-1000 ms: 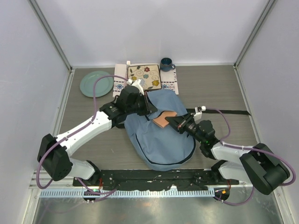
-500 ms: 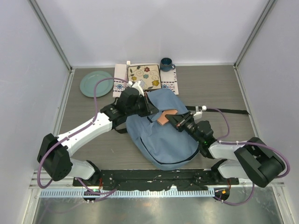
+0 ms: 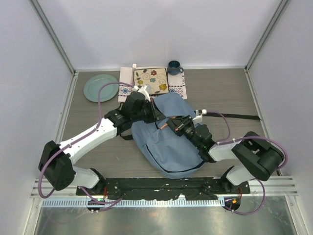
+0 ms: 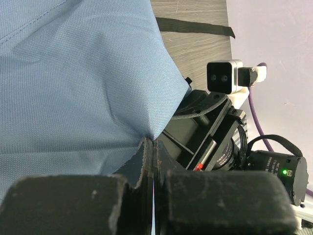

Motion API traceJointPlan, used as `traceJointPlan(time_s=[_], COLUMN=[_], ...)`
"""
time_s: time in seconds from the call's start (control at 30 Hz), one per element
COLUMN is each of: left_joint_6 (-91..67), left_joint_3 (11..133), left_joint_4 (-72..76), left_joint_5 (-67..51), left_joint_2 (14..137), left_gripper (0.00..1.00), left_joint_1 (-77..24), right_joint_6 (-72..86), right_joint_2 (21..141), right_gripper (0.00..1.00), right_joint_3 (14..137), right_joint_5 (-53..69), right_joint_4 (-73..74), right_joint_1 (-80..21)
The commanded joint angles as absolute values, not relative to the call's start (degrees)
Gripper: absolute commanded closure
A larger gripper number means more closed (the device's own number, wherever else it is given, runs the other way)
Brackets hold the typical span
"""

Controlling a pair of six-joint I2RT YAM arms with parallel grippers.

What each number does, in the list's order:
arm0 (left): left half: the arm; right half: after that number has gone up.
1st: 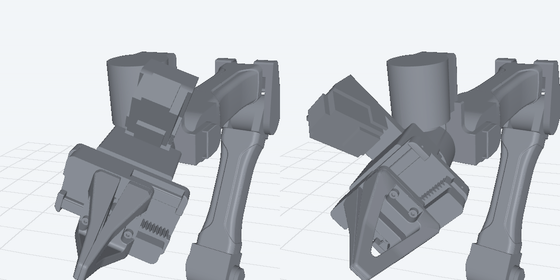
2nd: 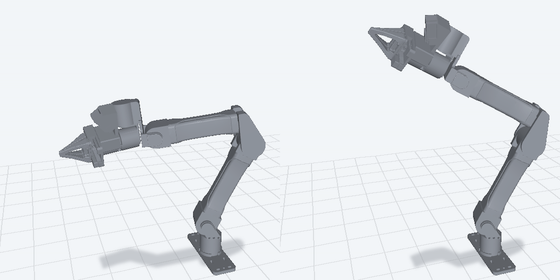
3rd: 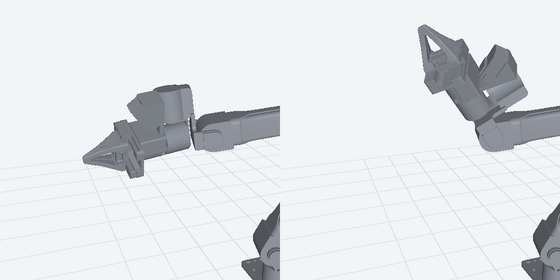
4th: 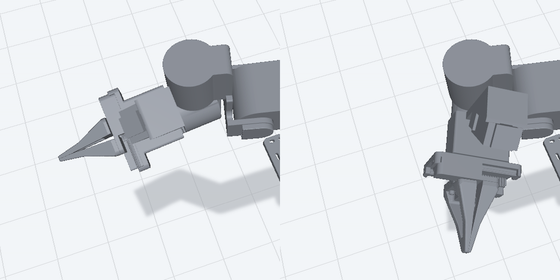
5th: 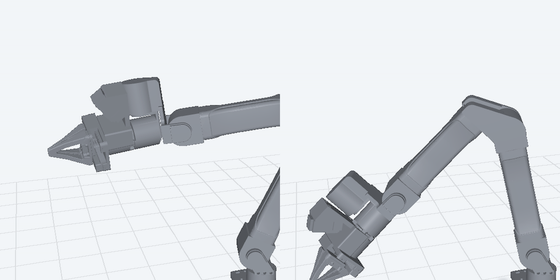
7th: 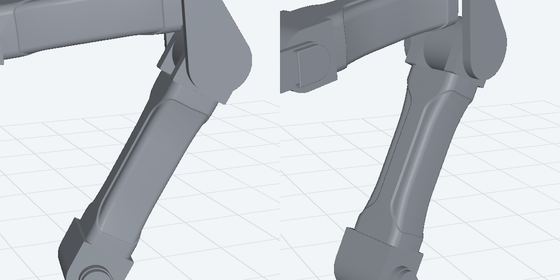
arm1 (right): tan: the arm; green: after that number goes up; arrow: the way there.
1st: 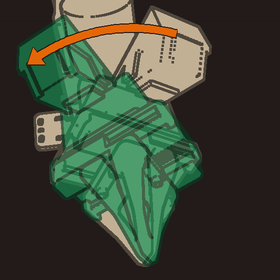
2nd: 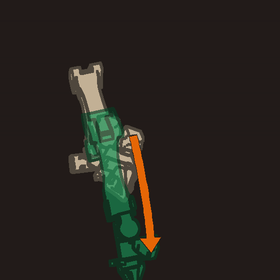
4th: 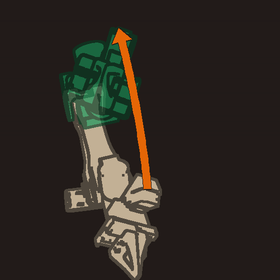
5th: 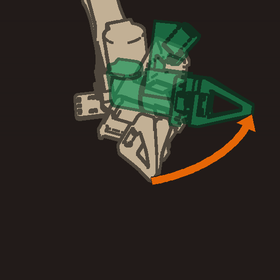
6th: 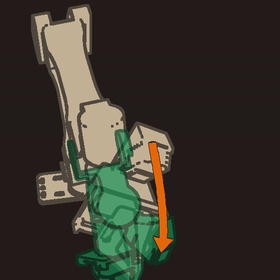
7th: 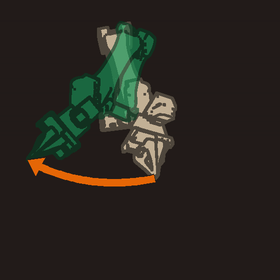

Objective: Pack the student bag
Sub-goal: Place the personal item in the student bag.

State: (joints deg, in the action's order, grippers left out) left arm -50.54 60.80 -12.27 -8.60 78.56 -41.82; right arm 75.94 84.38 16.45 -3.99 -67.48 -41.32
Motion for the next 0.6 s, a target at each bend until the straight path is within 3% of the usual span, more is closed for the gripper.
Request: traceJointPlan(time_s=[0.0, 0.13, 0.27, 0.3, 0.4, 0.43, 0.53, 0.57], left_joint_6=[-50.7, -50.5, -50.2, -50.2, -49.9, -49.7, -49.7, -49.6], left_joint_3=[62.1, 62.4, 62.8, 62.8, 62.8, 62.8, 62.1, 62.1], left_joint_4=[-9.6, -9.8, -9.8, -9.9, -10.7, -10.8, -10.8, -10.6], left_joint_5=[-11.5, -11.2, -11.0, -10.9, -10.6, -10.2, -9.6, -9.6], left_joint_2=[75.6, 75.1, 75.1, 75.1, 74.7, 74.6, 74.8, 74.9], left_gripper=[1.00, 1.00, 1.00, 1.00, 1.00, 1.00, 1.00, 1.00], left_joint_1=[-42.5, -42.5, -42.5, -42.5, -42.5, -42.5, -42.4, -42.3], right_joint_6=[73.1, 72.2, 72.9, 73.5, 70.6, 70.4, 68.3, 66.7], right_joint_2=[84.1, 85.6, 85.3, 83.3, 78.8, 77.4, 71.2, 69.8], right_gripper=[0.99, 0.97, 0.92, 0.89, 0.74, 0.61, 0.43, 0.42], right_joint_3=[21.7, 25.0, 25.7, 25.9, 26.7, 25.0, 22.0, 22.1], right_joint_5=[-9.9, -10.7, -18.9, -21.4, -21.4, -20.9, -19.2, -19.0], right_joint_4=[-68.7, -65.7, -55.5, -46.2, -37.7, -36.8, -34.4, -30.0], right_joint_1=[-42.0, -42.4, -44.8, -44.9, -44.9, -44.9, -44.9, -44.9])
